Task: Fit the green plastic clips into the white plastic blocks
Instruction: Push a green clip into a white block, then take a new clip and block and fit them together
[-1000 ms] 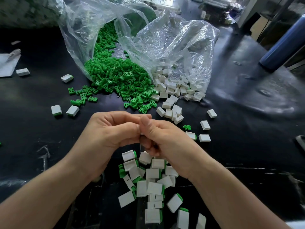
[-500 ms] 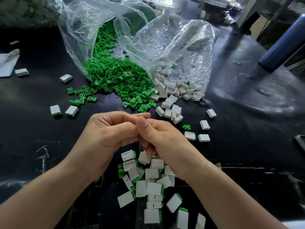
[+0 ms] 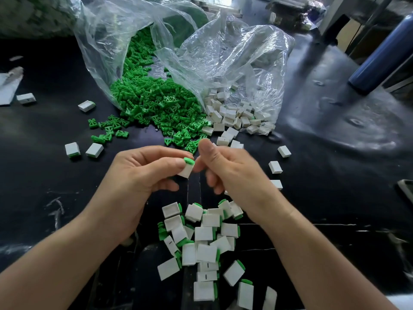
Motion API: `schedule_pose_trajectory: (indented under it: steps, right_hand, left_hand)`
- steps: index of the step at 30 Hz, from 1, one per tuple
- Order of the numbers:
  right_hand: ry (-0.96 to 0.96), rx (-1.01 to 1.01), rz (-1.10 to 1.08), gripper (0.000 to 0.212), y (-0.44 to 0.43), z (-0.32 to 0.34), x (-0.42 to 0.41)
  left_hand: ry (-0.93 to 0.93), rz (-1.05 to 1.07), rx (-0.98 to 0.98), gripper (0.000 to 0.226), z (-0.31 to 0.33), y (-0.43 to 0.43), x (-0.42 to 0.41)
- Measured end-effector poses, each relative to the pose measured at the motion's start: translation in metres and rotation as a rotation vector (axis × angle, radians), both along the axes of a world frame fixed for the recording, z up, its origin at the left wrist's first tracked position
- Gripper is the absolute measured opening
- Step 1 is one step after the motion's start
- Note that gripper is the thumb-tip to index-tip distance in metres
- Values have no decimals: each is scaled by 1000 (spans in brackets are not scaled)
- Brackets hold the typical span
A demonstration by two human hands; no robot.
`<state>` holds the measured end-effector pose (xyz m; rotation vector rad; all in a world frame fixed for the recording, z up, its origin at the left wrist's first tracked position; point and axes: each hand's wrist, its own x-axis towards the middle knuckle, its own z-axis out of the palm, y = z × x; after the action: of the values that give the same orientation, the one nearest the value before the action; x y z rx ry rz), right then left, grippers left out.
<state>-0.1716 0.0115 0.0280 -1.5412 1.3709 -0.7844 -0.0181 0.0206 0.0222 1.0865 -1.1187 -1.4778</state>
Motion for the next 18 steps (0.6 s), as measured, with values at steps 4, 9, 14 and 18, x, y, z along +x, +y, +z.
schedule_pose_trajectory:
  steps: [4,9,14,18]
  right_hand:
    - [124,-110,-195,36,-12,-3,-15]
    - [317,-249,-341,9,-22,-5,-34]
    - [407,-261,-338,12,-26,-8,-40]
    - [590,-381,-227,33,-26,-21,-21]
  left_hand:
    - [-112,-46,-58,26,4,8,-6]
    - [-185,-215,-69,32,3,14,-9]
    - [-260,-61,-66,25,1,7,-5]
    - [-272,-15,-39,18,0,6,-6]
